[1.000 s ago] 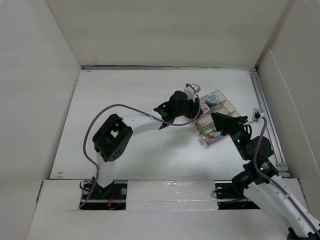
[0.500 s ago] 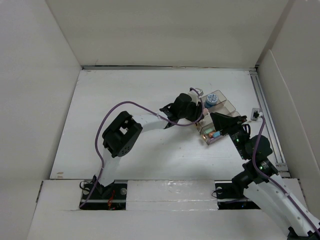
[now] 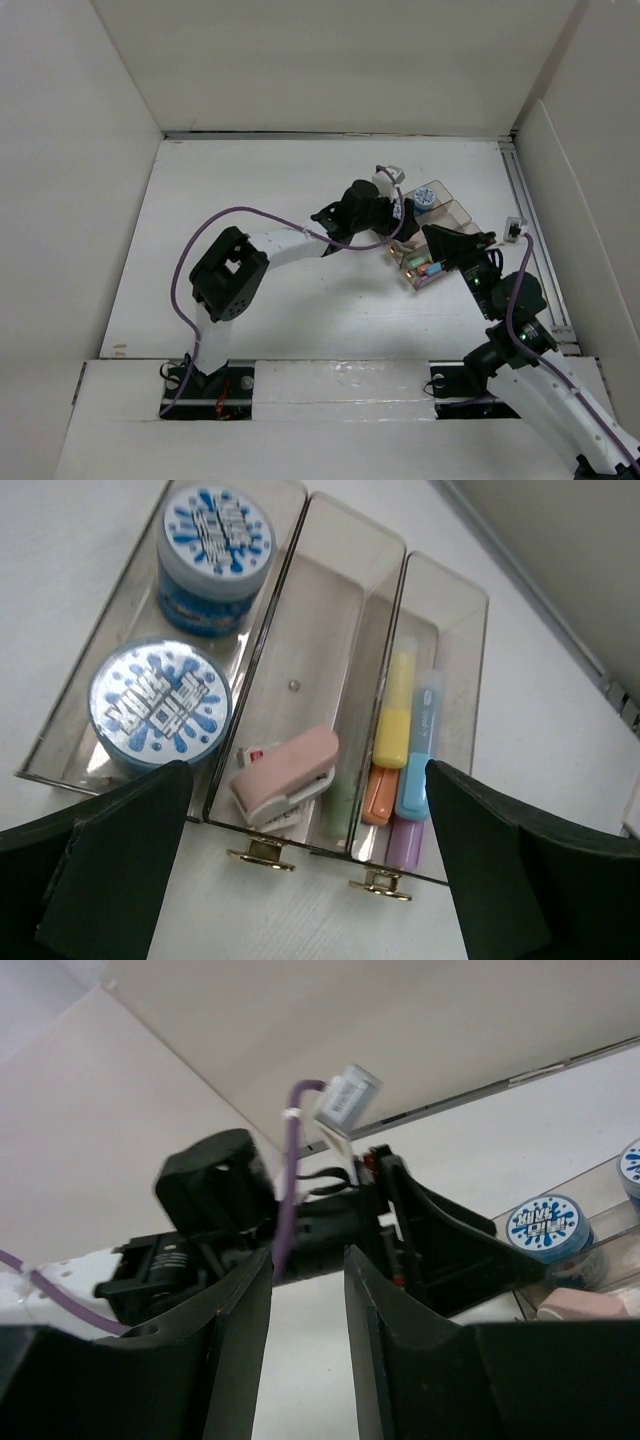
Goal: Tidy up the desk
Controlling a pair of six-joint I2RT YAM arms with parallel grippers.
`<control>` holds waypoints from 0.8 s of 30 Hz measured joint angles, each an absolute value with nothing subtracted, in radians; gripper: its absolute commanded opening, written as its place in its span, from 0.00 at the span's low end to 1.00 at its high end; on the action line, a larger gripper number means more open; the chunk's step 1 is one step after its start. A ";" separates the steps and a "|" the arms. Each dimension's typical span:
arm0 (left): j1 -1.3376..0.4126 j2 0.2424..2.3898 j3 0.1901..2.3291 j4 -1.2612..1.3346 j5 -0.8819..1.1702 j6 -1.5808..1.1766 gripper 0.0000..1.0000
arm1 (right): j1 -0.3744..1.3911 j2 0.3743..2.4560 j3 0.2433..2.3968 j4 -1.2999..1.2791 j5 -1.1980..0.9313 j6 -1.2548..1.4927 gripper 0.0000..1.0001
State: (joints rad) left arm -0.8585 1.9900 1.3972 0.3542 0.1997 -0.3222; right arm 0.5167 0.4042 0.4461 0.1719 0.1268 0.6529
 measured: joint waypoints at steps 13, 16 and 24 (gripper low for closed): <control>-0.856 1.437 1.018 0.432 0.025 -0.312 0.99 | 0.517 0.400 0.446 0.173 0.128 0.657 0.00; -0.855 1.282 0.894 0.434 -0.049 -0.326 0.99 | 0.517 0.414 0.446 0.172 0.121 0.657 0.00; -0.835 0.817 0.600 0.390 -0.281 -0.427 0.99 | 0.517 0.426 0.452 0.168 0.115 0.654 0.16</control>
State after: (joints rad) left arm -0.8352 0.8173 0.6003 0.3901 -0.2806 -0.4271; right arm 0.5167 0.4259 0.4522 0.1684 0.1146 0.6544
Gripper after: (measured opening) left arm 0.989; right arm 0.041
